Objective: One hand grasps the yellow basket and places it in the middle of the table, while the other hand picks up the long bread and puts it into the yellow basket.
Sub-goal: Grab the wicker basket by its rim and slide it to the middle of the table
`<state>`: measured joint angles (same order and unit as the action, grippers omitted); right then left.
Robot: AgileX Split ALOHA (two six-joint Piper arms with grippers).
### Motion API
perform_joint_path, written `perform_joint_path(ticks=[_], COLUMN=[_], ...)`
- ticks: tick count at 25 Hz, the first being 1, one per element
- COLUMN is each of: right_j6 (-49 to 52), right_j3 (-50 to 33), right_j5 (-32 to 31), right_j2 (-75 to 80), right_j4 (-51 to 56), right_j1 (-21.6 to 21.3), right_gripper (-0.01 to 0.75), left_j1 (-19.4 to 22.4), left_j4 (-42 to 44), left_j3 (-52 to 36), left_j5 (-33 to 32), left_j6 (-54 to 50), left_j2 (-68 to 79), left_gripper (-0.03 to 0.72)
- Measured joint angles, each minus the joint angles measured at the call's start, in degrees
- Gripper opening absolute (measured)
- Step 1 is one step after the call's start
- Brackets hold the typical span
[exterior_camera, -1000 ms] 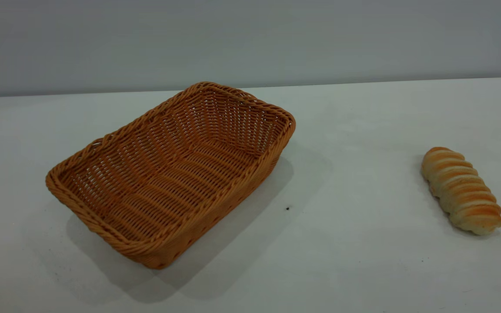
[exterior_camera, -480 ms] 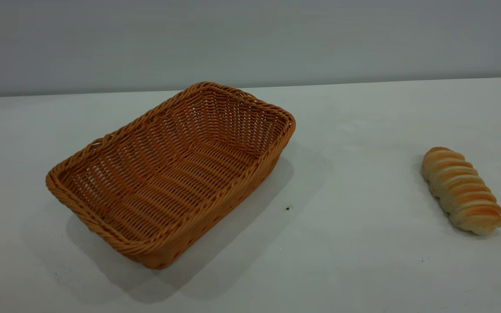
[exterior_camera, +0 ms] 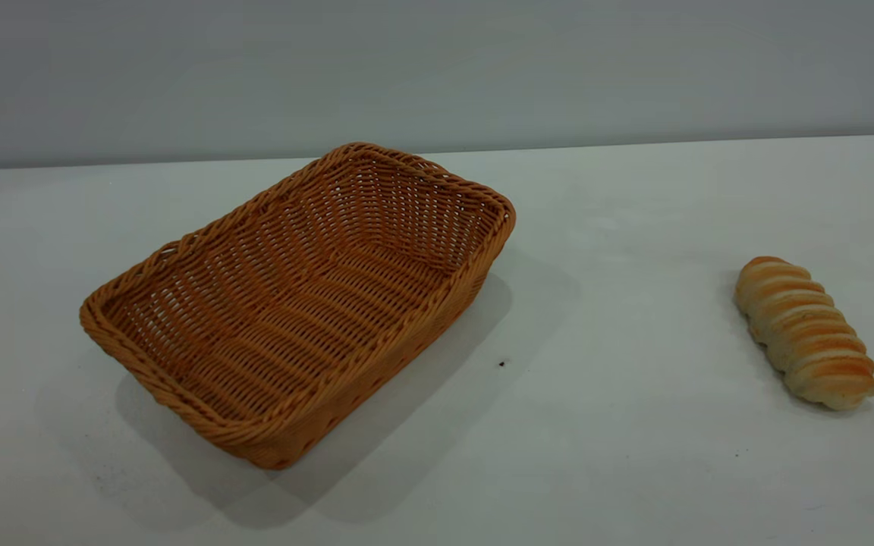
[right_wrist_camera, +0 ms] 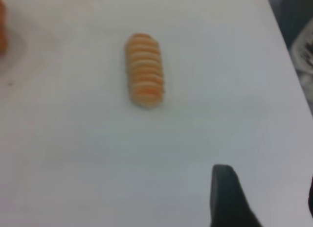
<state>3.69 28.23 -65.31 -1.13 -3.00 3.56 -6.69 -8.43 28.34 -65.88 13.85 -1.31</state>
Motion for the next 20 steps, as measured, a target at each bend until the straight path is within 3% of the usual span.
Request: perform_joint_path(ticks=[7,13,20], right_j6=[0.00,0.28,4.31], right_j3=[0.00,0.07,4.16], right_j5=[1.15,2.09,3.85], right_j2=[0.00,1.44,20.93], right_j4=[1.93,-1.17,-7.39], right_j1=[2.23,2.23,2.23], right_gripper=[0.430,0.430,0.430], left_j1=[-1.93,-2.76,-2.73], left_j4=[1.90,8.43,13.41], left_j3=[0.00,0.17,0.53], left_j5=[0.20,1.97,12.13], left_j6=[-3.16,-14.62,-23.97], left_j2=[0.00,1.50,16.38], left_gripper=[0.585,0.560,0.512])
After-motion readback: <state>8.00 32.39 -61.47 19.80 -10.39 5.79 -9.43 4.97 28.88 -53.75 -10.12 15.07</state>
